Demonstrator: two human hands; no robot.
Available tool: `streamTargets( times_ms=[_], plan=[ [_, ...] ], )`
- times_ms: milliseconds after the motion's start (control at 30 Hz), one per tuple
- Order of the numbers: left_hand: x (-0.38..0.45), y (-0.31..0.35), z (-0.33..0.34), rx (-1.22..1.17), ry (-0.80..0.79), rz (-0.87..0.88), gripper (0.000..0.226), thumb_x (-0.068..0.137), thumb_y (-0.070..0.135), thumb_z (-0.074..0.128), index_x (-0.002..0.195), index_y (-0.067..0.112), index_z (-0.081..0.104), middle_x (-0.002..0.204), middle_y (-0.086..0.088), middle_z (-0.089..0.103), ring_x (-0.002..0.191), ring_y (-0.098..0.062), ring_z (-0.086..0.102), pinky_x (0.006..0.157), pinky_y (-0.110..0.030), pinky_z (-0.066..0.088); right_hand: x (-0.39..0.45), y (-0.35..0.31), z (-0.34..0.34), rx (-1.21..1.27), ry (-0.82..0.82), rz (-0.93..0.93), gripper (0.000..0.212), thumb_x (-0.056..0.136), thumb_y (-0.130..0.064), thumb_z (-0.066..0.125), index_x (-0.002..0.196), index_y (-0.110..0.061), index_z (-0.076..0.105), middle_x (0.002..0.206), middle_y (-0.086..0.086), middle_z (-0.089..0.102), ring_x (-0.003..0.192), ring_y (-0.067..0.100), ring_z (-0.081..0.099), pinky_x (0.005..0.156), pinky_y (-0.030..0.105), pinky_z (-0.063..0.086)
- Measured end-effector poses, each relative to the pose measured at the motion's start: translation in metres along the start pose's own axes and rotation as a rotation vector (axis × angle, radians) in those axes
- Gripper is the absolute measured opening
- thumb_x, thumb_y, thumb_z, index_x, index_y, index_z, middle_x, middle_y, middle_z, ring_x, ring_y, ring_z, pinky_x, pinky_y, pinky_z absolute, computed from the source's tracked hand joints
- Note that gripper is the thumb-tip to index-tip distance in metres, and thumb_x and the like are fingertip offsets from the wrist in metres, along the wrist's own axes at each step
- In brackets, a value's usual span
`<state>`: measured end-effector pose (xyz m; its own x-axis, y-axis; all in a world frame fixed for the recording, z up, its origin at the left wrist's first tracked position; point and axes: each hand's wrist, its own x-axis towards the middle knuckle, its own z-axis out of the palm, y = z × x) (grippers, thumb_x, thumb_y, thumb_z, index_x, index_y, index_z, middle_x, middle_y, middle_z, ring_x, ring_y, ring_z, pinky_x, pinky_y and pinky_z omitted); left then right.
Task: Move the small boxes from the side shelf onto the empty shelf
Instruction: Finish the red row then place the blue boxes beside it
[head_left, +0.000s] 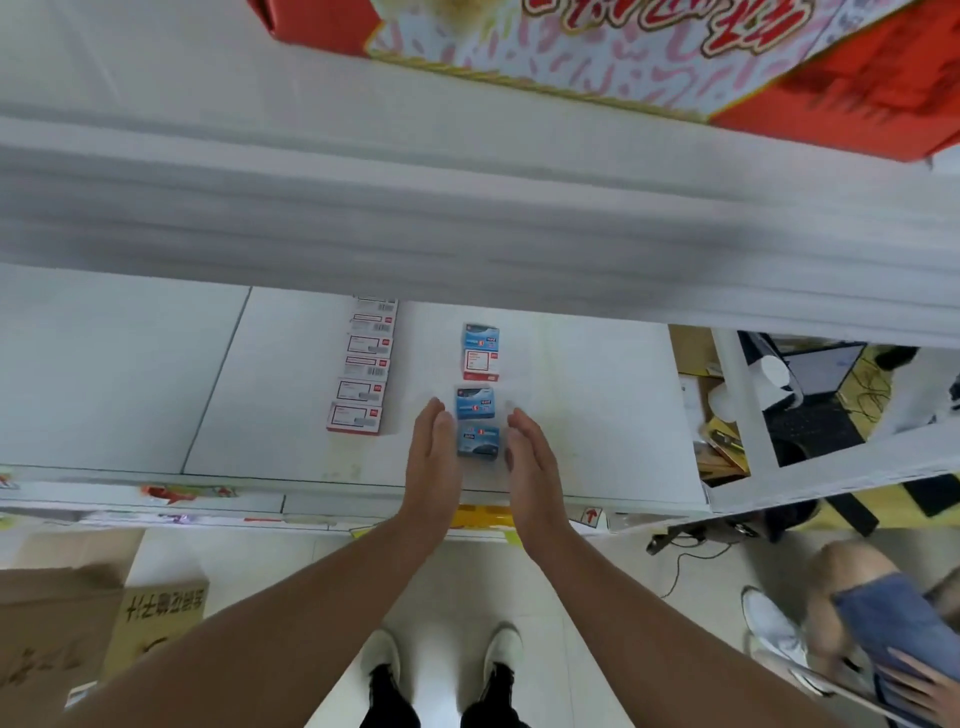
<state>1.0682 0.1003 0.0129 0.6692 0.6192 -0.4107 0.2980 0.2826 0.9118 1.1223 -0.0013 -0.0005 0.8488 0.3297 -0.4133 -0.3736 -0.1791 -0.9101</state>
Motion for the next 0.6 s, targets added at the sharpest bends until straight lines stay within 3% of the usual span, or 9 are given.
streamTargets(
  times_ms=[33, 100, 200, 333, 433, 500, 600],
  plan=[
    [0.001, 0.001, 0.004, -0.053, 0.000, 0.002, 0.025, 0.118, 0.032, 0.030, 0.137, 0.030, 0.047, 0.117, 0.023, 0.058, 0.095, 0.024, 0.062, 0.071, -0.002, 0.048, 0.002, 0.001, 0.008, 0.026, -0.016, 0.018, 0.039, 0.113, -0.039, 0.046, 0.150, -0.031, 0.053, 0.137, -0.014, 0.065, 0.128, 0.002, 0.062, 0.113, 0.034, 0.050],
    [0.007, -0.001, 0.010, -0.144, -0.004, -0.031, 0.035, 0.117, 0.042, 0.032, 0.138, 0.027, 0.056, 0.121, 0.014, 0.068, 0.105, 0.010, 0.069, 0.078, -0.008, 0.052, 0.005, 0.001, 0.021, 0.072, -0.036, 0.033, 0.055, 0.105, -0.059, 0.045, 0.154, -0.034, 0.050, 0.144, -0.009, 0.063, 0.134, 0.010, 0.059, 0.118, 0.043, 0.046],
    [0.018, -0.003, 0.015, -0.186, -0.017, -0.086, 0.053, 0.113, 0.057, 0.034, 0.140, 0.024, 0.064, 0.126, -0.002, 0.075, 0.118, -0.016, 0.072, 0.093, -0.026, 0.057, 0.011, -0.004, 0.030, 0.157, -0.046, 0.007, 0.053, 0.108, -0.056, 0.041, 0.150, -0.028, 0.055, 0.137, 0.000, 0.068, 0.128, 0.016, 0.065, 0.110, 0.038, 0.052],
    [0.033, -0.002, 0.018, -0.217, -0.042, -0.099, 0.062, 0.110, 0.065, 0.030, 0.141, 0.024, 0.065, 0.127, -0.006, 0.075, 0.121, -0.021, 0.072, 0.108, -0.037, 0.054, 0.027, -0.006, 0.033, 0.182, -0.067, -0.013, 0.070, 0.100, -0.069, 0.043, 0.155, -0.027, 0.049, 0.141, 0.005, 0.065, 0.131, 0.018, 0.064, 0.113, 0.041, 0.051],
    [0.044, -0.003, 0.021, -0.216, -0.058, -0.084, 0.062, 0.111, 0.063, 0.028, 0.142, 0.024, 0.064, 0.126, -0.004, 0.076, 0.120, -0.018, 0.072, 0.104, -0.032, 0.055, 0.037, -0.005, 0.032, 0.156, -0.082, -0.014, 0.082, 0.094, -0.075, 0.045, 0.160, -0.027, 0.043, 0.147, 0.005, 0.062, 0.134, 0.017, 0.061, 0.115, 0.039, 0.049],
    [0.050, -0.004, 0.023, -0.183, -0.077, -0.058, 0.060, 0.112, 0.061, 0.028, 0.144, 0.024, 0.062, 0.128, -0.004, 0.075, 0.119, -0.016, 0.071, 0.098, -0.027, 0.055, 0.045, -0.008, 0.032, 0.150, -0.080, -0.020, 0.072, 0.102, -0.067, 0.040, 0.159, -0.025, 0.045, 0.144, 0.005, 0.064, 0.130, 0.015, 0.064, 0.106, 0.031, 0.054],
    [0.058, -0.002, 0.028, -0.132, -0.101, -0.009, 0.059, 0.110, 0.062, 0.031, 0.150, 0.026, 0.055, 0.134, -0.002, 0.070, 0.123, -0.014, 0.068, 0.102, -0.030, 0.054, 0.059, -0.009, 0.030, 0.182, -0.098, -0.037, 0.052, 0.115, -0.050, 0.033, 0.154, -0.022, 0.052, 0.137, 0.006, 0.069, 0.120, 0.012, 0.069, 0.089, 0.021, 0.056]
  ],
)
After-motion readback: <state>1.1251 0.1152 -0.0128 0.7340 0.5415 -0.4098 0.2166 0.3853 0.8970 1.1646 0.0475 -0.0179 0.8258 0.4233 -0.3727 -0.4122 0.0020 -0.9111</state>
